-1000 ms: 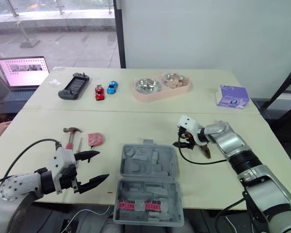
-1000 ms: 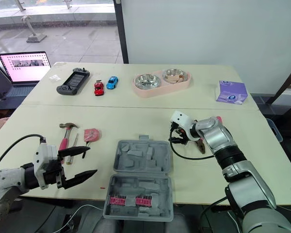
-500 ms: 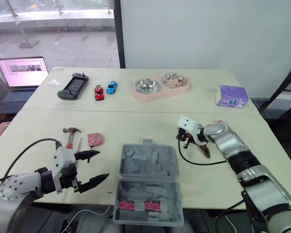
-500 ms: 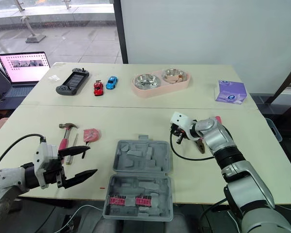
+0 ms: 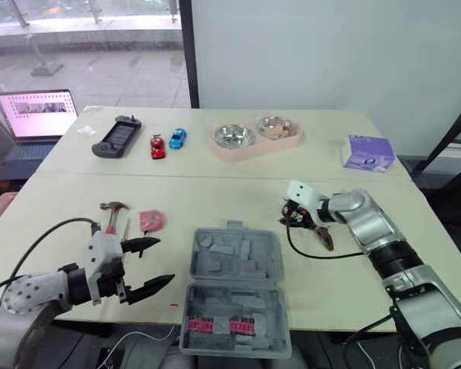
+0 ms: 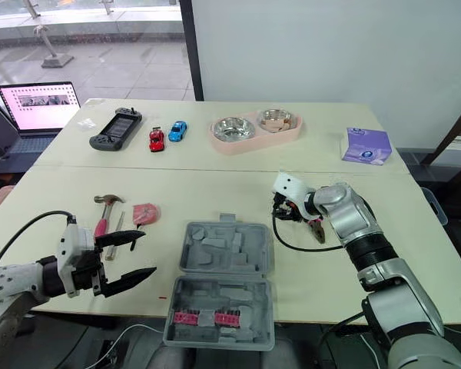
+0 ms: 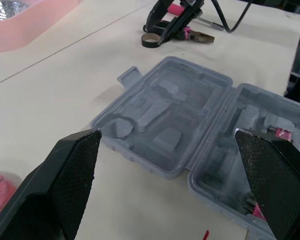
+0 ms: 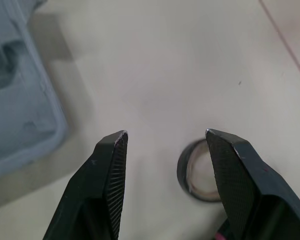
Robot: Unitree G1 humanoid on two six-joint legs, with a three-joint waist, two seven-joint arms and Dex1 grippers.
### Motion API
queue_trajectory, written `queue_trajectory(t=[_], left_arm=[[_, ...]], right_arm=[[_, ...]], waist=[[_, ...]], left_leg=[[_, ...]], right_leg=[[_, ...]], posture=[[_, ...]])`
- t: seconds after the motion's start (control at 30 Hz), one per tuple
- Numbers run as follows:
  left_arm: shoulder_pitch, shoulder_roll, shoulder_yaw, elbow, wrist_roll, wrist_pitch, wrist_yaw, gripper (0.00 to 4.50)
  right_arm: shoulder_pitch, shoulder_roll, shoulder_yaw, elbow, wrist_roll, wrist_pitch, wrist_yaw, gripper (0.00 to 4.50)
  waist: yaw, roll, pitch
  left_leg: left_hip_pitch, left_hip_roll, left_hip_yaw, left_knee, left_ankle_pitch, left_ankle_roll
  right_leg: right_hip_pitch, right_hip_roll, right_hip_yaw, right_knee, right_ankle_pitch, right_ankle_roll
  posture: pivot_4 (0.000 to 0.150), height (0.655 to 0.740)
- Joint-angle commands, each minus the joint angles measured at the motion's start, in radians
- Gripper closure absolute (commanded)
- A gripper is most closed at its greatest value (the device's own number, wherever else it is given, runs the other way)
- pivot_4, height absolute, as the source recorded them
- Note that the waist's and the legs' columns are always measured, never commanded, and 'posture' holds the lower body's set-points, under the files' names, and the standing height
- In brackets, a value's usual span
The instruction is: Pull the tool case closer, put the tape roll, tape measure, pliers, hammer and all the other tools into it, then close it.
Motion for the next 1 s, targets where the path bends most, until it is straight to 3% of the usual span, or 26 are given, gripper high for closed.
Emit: queue_trajectory(t=[0.03, 0.53, 0.63, 0.73, 1.0], left_arm=[[-0.005, 0.0, 0.005, -0.01, -0.009, -0.004, 0.003, 0.0], [0.015, 0.0, 0.008, -0.024, 0.0, -0.009, 0.016, 0.0], [0.02, 0.001, 0.009, -0.026, 0.0, -0.009, 0.019, 0.0], [0.028, 0.002, 0.013, -0.031, -0.002, -0.007, 0.022, 0.0], [0.034, 0.005, 0.014, -0.038, -0.004, -0.002, 0.025, 0.0]], right_arm=[[-0.006, -0.01, -0.015, 0.011, -0.008, -0.021, -0.006, 2.17], [-0.052, 0.04, -0.006, 0.206, -0.047, -0.141, -0.045, 2.17], [-0.059, 0.049, -0.01, 0.227, -0.054, -0.166, -0.058, 3.04], [-0.064, 0.056, -0.013, 0.237, -0.06, -0.188, -0.071, 4.47], [-0.074, 0.06, -0.013, 0.258, -0.075, -0.235, -0.081, 4.47]], waist=[[-0.001, 0.0, 0.0], [-0.002, 0.0, 0.0], [-0.002, 0.0, 0.0], [-0.002, 0.0, 0.0], [-0.002, 0.0, 0.0]], left_leg=[[0.0, 0.0, 0.0, 0.0, 0.0, 0.0], [0.001, 0.0, 0.0, 0.0, 0.0, 0.0], [0.001, 0.0, 0.0, 0.0, 0.0, 0.0], [0.002, 0.0, 0.0, 0.0, 0.0, 0.0], [0.002, 0.0, 0.0, 0.0, 0.0, 0.0]], right_leg=[[0.0, 0.0, 0.0, 0.0, 0.0, 0.0], [0.001, 0.0, 0.0, 0.0, 0.0, 0.0], [0.001, 0.0, 0.0, 0.0, 0.0, 0.0], [0.002, 0.0, 0.0, 0.0, 0.0, 0.0], [0.002, 0.0, 0.0, 0.0, 0.0, 0.0]], posture=[[0.15, 0.74], [0.15, 0.74], [0.15, 0.74], [0.15, 0.74], [0.15, 0.74]])
